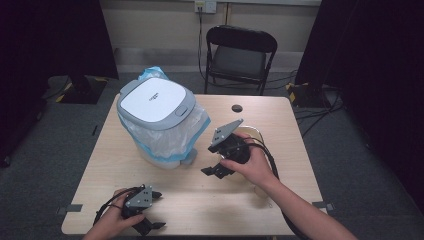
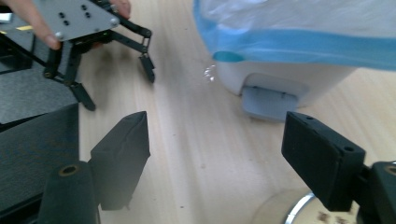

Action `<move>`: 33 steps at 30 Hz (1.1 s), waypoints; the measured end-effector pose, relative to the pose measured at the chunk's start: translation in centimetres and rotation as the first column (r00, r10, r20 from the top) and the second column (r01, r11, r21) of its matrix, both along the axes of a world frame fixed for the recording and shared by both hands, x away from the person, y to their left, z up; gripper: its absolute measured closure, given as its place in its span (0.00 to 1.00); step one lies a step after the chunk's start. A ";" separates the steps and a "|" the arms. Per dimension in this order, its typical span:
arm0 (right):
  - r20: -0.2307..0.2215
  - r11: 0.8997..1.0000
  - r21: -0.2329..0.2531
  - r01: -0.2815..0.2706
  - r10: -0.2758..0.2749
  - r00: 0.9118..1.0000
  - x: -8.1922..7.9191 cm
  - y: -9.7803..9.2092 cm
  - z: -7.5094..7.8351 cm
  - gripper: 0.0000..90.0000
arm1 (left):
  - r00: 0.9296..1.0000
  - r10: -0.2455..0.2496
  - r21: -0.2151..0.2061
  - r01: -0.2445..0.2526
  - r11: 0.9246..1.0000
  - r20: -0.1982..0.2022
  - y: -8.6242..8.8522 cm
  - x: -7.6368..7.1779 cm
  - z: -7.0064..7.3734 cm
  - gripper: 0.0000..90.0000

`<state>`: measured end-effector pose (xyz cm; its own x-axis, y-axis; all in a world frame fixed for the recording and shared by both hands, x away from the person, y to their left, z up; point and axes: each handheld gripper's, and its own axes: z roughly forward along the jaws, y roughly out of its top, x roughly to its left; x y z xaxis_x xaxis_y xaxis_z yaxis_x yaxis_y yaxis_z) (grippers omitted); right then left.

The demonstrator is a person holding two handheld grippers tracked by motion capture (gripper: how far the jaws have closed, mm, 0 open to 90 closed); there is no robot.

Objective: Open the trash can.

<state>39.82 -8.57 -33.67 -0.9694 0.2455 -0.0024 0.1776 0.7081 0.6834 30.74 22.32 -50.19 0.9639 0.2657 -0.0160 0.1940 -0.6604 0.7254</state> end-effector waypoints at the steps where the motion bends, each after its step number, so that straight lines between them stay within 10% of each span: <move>1: 0.000 1.000 0.000 0.000 0.000 1.000 0.0 0.0 0.0 0.25 | 1.000 0.000 0.000 0.000 1.000 0.000 0.0 0.0 0.0 0.06; 33: 0.046 1.000 0.029 0.010 -0.011 0.999 3.8 1.2 5.4 0.23 | 1.000 -0.006 0.004 0.006 1.000 0.000 0.0 0.0 0.0 0.06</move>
<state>43.61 -7.34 -28.29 -0.9658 0.2562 -0.0398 0.1527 0.6863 0.7111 30.78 22.34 -50.15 0.9654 0.2603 -0.0145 0.1901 -0.6645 0.7227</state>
